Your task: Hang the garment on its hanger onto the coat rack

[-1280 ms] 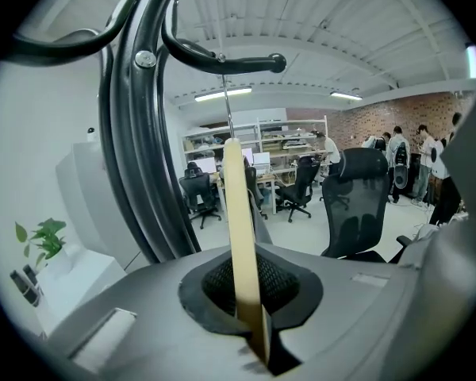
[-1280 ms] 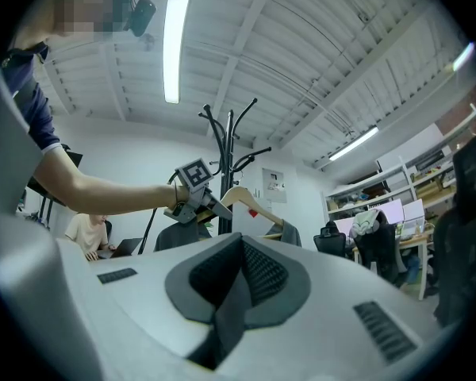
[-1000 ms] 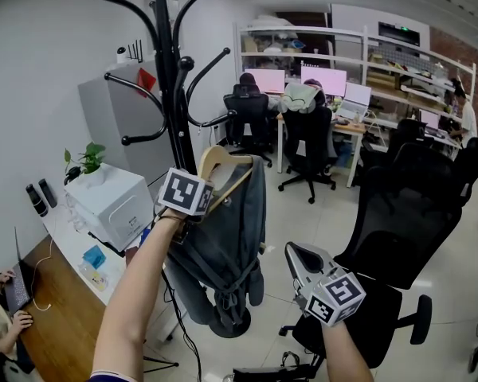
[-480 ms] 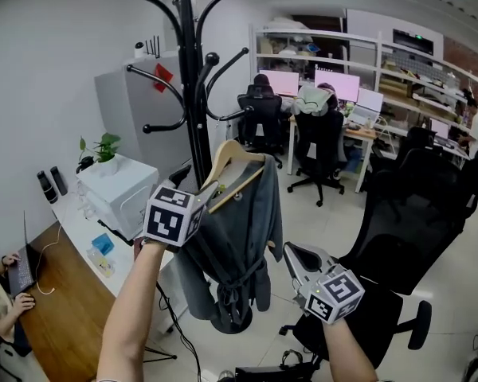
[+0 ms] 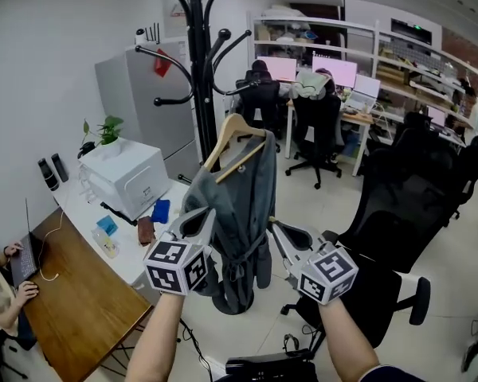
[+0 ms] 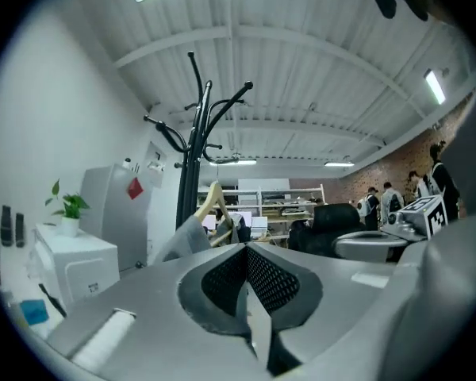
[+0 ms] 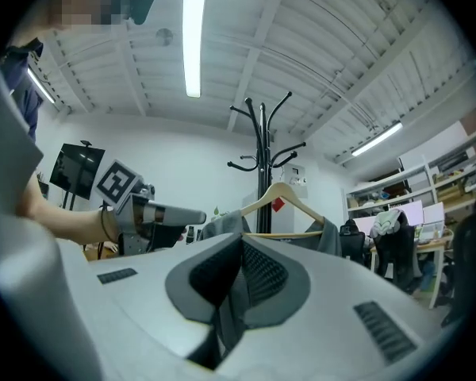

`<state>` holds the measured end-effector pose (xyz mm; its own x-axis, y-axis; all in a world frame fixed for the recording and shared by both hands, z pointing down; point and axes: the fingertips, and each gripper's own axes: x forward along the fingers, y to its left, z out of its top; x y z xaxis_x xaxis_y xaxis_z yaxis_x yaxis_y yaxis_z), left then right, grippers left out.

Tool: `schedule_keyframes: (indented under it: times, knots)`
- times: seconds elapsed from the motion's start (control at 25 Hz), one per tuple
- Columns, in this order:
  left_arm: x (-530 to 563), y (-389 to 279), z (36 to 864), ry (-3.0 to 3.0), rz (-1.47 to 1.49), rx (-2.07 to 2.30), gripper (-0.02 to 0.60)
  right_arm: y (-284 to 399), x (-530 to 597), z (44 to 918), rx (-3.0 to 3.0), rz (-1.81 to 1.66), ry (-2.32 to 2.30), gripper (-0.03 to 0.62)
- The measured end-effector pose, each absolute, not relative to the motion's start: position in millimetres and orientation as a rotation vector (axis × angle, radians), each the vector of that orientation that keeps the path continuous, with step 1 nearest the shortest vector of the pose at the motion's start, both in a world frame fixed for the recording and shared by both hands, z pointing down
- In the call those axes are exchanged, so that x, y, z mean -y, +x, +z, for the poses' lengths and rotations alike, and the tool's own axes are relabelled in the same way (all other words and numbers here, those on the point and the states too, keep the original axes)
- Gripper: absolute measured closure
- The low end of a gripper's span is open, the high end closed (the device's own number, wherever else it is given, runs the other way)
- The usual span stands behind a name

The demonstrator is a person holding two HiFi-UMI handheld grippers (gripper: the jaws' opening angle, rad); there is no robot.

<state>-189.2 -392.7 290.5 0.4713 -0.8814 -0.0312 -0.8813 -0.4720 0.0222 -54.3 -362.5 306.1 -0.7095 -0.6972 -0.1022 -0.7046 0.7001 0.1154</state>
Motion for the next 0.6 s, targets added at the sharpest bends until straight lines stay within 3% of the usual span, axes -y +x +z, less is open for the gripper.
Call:
schedule_keyframes:
  times: [0.6]
  knots:
    - [331.4,-174.1,334.7,2.728,-0.043,1.338,0.577,-100.0,318.7,316.1,-2.868,0.099,-1.162,0.557]
